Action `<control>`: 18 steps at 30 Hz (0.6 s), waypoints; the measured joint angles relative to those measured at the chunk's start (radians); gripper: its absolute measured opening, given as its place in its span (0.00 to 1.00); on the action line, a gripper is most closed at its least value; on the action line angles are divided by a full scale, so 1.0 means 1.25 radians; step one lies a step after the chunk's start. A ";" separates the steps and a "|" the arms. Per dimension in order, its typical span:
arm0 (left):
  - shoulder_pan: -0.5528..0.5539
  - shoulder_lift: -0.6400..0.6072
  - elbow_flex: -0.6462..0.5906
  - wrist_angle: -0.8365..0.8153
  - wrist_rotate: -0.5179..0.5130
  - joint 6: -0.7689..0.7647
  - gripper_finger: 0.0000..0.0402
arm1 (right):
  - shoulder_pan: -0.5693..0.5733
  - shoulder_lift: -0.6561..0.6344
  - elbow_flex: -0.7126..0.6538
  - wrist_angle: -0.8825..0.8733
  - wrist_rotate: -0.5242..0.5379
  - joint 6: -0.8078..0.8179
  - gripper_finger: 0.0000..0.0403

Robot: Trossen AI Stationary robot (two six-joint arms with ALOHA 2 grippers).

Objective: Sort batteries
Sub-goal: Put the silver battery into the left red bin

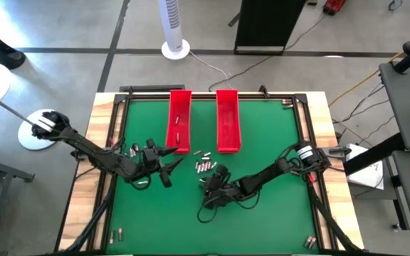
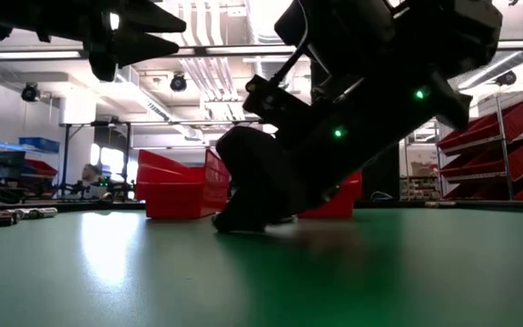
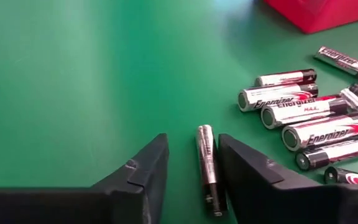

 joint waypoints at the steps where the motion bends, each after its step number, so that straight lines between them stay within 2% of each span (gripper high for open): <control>1: 0.000 0.000 0.000 -0.001 0.000 0.003 0.50 | 0.000 0.000 0.003 -0.009 -0.003 0.008 0.30; 12: 0.000 0.000 -0.002 -0.010 -0.001 0.013 0.50 | -0.023 -0.002 0.020 -0.028 -0.067 -0.047 0.09; 18: -0.008 -0.007 0.009 -0.013 0.000 0.040 0.50 | -0.032 -0.042 0.053 -0.058 -0.071 -0.171 0.07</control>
